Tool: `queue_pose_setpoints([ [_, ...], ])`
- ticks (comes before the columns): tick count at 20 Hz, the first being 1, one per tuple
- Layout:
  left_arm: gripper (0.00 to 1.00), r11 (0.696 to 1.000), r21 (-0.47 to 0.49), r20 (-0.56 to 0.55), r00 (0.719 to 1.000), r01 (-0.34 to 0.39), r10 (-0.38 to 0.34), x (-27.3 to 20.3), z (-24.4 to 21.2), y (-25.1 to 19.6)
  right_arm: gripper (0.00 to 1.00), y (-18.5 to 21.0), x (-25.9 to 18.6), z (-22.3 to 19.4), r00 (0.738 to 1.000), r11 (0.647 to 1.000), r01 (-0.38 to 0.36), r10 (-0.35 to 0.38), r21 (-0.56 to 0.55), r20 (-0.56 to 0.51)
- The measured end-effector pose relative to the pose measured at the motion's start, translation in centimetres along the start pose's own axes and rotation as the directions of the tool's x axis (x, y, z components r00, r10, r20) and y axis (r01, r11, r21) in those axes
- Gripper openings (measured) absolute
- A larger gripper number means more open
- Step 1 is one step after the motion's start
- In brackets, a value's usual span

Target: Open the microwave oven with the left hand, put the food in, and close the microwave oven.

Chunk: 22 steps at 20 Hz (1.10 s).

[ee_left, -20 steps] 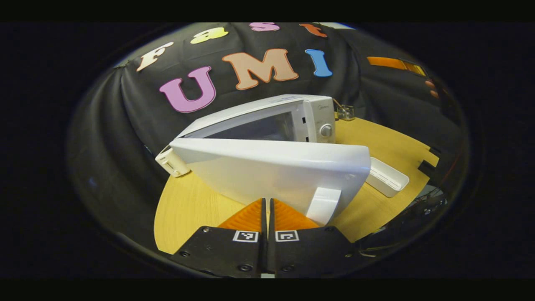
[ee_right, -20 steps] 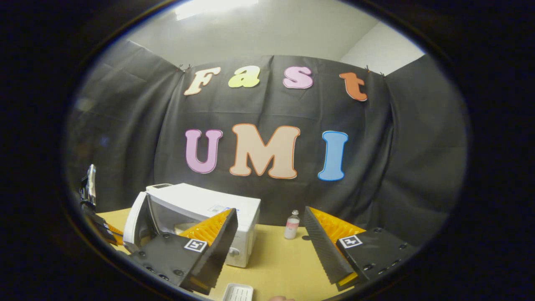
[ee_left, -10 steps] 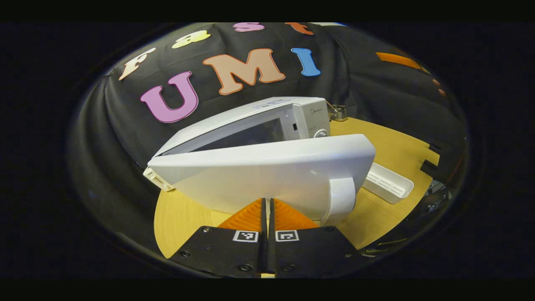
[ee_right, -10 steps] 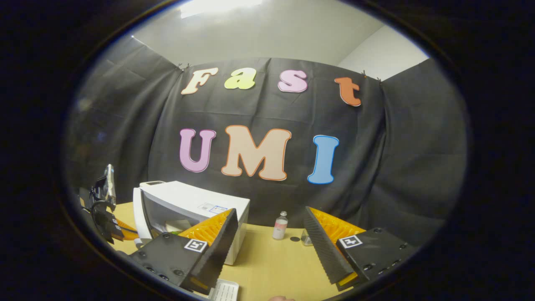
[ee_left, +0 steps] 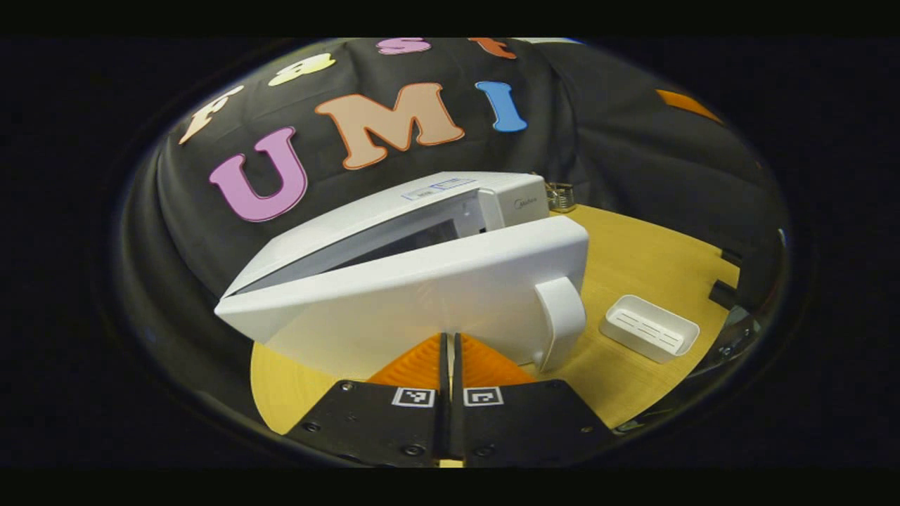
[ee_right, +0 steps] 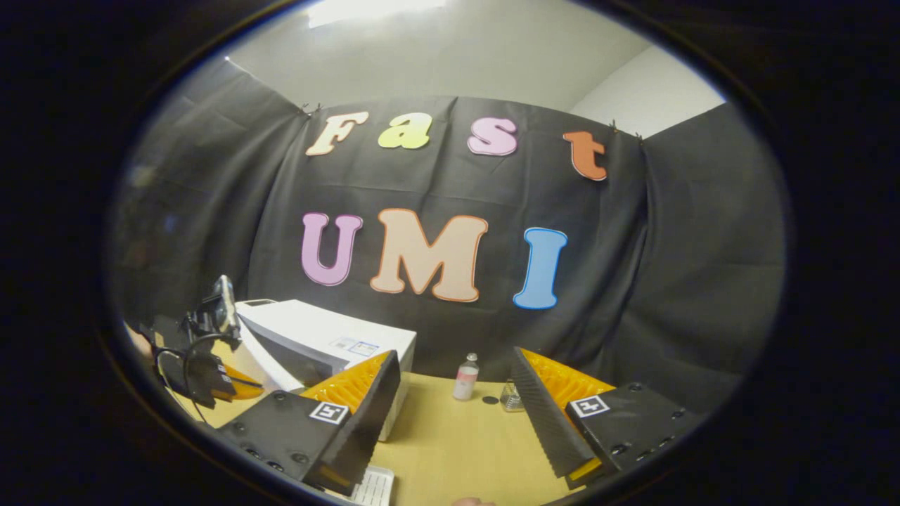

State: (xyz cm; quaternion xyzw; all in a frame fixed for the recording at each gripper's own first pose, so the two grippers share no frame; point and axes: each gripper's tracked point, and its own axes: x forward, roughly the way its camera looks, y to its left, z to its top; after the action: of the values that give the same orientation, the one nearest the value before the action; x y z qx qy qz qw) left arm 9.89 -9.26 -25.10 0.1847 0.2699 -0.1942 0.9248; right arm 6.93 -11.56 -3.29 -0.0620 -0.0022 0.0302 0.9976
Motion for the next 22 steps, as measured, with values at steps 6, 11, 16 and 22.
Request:
queue_pose_setpoints([
  [6,0.00,1.000,0.025,0.001,1.000,0.007,-0.007,2.5,1.1,-0.4,0.88,0.1,0.0,0.1,1.000,0.999,-0.022,0.022,0.030,-0.005],
  [11,0.01,1.000,-0.028,0.002,1.000,0.006,-0.006,4.5,1.7,-0.6,0.88,0.3,0.2,-0.4,0.999,0.999,-0.037,0.039,0.039,-0.034],
  [16,0.01,0.996,-0.093,-0.003,1.000,-0.002,0.002,6.7,2.6,-0.8,0.88,0.4,-0.5,0.0,0.998,0.999,-0.021,0.023,0.036,-0.050],
  [22,0.01,0.984,-0.164,-0.002,0.997,0.076,-0.077,8.9,3.5,-2.9,0.98,-1.1,-1.0,-0.1,0.999,1.000,0.000,-0.001,-0.009,-0.050],
])
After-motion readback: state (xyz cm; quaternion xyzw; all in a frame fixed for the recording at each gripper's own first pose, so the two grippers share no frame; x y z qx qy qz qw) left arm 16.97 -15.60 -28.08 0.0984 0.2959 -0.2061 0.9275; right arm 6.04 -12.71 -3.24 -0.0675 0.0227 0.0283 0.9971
